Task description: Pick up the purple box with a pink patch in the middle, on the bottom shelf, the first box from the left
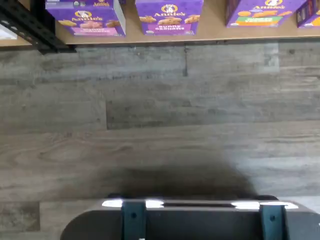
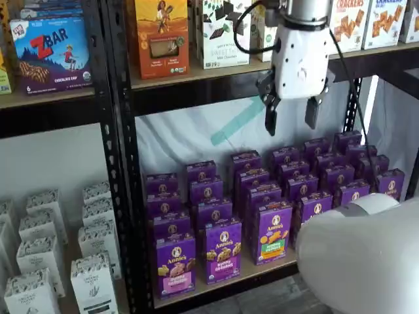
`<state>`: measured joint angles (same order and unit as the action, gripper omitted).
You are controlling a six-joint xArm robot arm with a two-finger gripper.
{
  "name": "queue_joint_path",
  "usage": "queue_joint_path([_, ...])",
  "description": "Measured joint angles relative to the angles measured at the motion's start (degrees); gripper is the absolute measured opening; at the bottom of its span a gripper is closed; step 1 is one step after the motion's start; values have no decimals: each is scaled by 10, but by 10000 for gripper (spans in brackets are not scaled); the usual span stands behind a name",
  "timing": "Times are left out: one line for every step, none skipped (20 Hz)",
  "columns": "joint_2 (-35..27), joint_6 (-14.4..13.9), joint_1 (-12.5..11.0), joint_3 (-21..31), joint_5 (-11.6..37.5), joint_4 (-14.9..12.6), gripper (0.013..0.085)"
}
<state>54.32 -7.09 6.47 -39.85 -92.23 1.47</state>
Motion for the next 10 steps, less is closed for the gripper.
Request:
queue_joint_path([1, -2, 3, 11, 13, 0, 850])
queue_joint_path([2, -3, 4, 19, 23, 0, 850])
queue_joint_path([3, -4, 5, 27, 33, 1, 850])
queue_joint_path([3, -4, 5, 35, 42, 3, 850])
queue_joint_path([2, -4, 5, 43, 52, 6, 850])
queue_joint_path([0, -4, 5, 49, 58, 9, 850])
queue_joint_path([-3, -6, 7, 55, 65, 9, 850])
queue_joint_path([-6, -8, 10, 61, 72, 9, 850])
queue_joint_path([-9, -11, 13, 67, 79, 8, 850])
queue_joint_path([-11, -14, 16, 74, 88, 7, 850])
